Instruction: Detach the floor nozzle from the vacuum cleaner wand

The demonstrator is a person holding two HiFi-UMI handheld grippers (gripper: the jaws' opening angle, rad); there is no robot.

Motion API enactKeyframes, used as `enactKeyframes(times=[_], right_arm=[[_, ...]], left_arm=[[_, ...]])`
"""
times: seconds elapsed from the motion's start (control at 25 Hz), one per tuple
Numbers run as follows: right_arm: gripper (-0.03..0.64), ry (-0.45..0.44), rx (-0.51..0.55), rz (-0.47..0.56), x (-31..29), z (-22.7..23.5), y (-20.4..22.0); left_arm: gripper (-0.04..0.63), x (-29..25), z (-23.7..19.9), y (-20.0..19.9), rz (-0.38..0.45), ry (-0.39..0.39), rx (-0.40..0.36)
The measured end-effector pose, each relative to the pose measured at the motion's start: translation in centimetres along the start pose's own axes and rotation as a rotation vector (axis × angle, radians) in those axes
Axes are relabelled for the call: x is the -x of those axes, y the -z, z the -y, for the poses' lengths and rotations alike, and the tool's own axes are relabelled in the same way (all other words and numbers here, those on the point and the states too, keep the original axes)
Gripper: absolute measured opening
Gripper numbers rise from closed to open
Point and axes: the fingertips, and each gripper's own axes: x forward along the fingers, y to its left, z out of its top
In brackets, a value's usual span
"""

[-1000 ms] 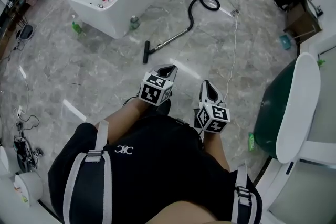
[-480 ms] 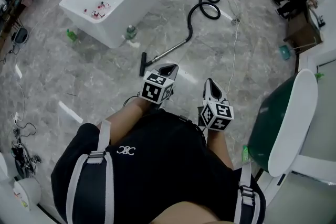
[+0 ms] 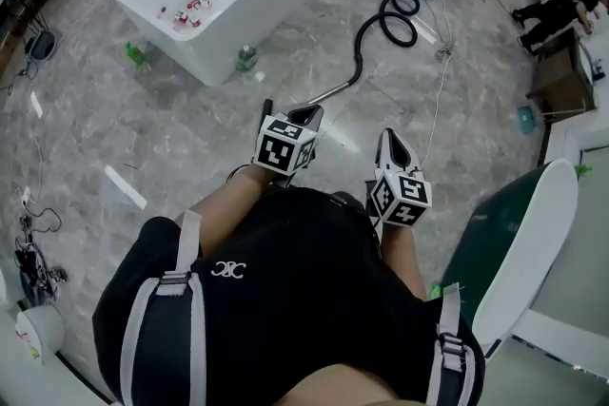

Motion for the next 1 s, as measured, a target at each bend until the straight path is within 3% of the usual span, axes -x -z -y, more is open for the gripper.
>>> enactKeyframes(times=[0.4,0.76,1.0], right_arm=[[0.006,-0.104,0.014,-0.067,-8.6,0.3,-0.6],[0.006,-0.290,-0.017,-0.072,-21.0,3.0,-5.4],[0.006,-0.371,0.202,-0.067,-29.4,4.8,-9.4]], left_arm=[[0.009,-3.6,-6.2,-1.8,-0.007,-0.092,0.075],[0.009,-10.4,-12.2,-7.1,0.039,-0.225,0.133],[0.009,-14.8,-16.8,-11.2,0.080,-0.377,0.171]])
